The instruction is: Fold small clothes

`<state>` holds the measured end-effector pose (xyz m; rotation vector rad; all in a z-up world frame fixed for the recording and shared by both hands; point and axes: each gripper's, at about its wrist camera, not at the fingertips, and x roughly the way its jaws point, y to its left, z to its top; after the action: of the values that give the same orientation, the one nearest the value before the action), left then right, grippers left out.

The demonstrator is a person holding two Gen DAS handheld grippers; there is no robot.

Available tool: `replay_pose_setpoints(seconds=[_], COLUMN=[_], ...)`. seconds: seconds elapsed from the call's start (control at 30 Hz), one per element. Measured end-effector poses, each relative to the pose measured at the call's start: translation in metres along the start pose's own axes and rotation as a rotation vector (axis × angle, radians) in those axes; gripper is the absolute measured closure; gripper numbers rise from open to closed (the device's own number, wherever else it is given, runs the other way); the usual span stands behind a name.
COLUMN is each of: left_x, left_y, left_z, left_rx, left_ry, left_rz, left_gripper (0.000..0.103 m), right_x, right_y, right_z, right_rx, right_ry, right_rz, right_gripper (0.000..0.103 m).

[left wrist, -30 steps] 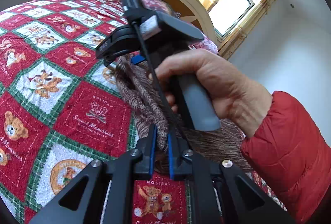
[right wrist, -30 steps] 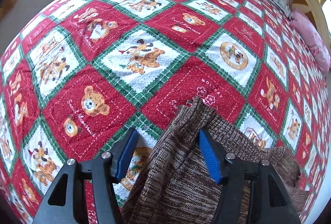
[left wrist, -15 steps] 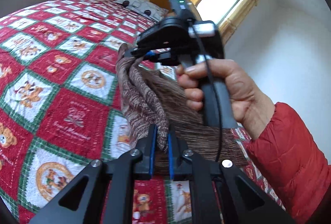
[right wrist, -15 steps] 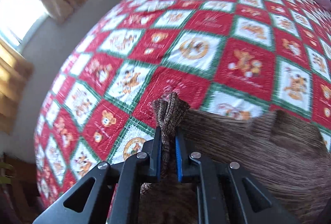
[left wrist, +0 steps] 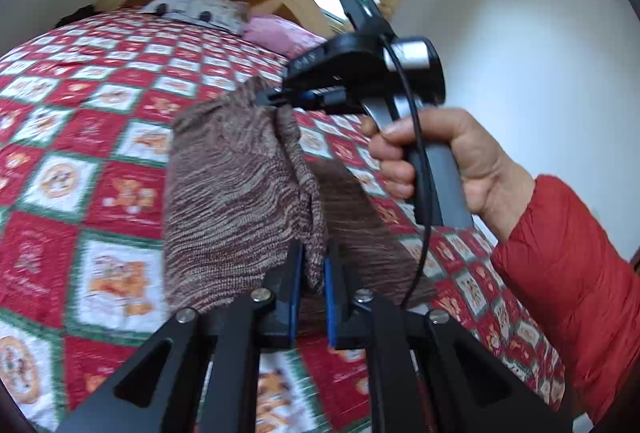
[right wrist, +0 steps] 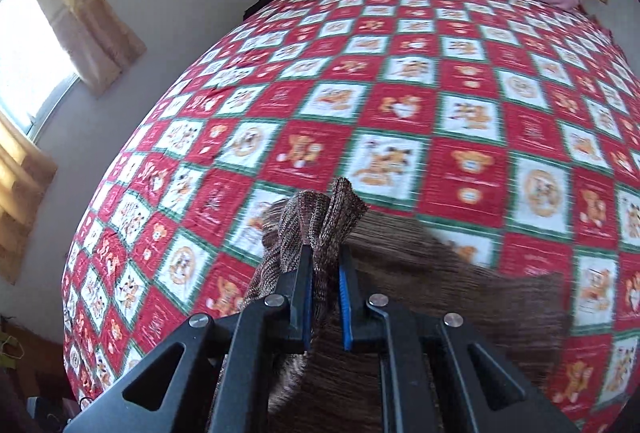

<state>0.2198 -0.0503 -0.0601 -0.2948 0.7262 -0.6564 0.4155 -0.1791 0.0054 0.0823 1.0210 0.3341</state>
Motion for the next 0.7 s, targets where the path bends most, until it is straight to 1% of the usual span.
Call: replay_pose_setpoints(seconds=[0.2,0.33,0.63,0.7], left_x=[0.030,0.045,0.082,0.090], left_y=[-0.031,-0.046,-0.085,-0.090], left_z=[-0.003,-0.006,-0.012,-0.014], left_rx=[0.054,0.081,0.149,0.165], left_ry=[0.054,0.072,0.113,0.120], left_rz=[-0.030,-0.047,-0.082,-0.079], left_gripper=[0.092,0.092,0.092,0.092], right_x=[-0.025,-0.039,-0.050,-0.050], right_y=[-0.030,-0.054,-0.108,-0.120], right_z=[-0.006,-0.013,-0.035,-0.041], right_rx=[-0.034,-0.048,-0.025,-0.017], right_ry=[-0.017,-0.027,-0.032,-0.035], right_rz=[-0.050,-0.077,-0.113,-0.121], right_gripper=[0.093,0.093,0.093,0.093])
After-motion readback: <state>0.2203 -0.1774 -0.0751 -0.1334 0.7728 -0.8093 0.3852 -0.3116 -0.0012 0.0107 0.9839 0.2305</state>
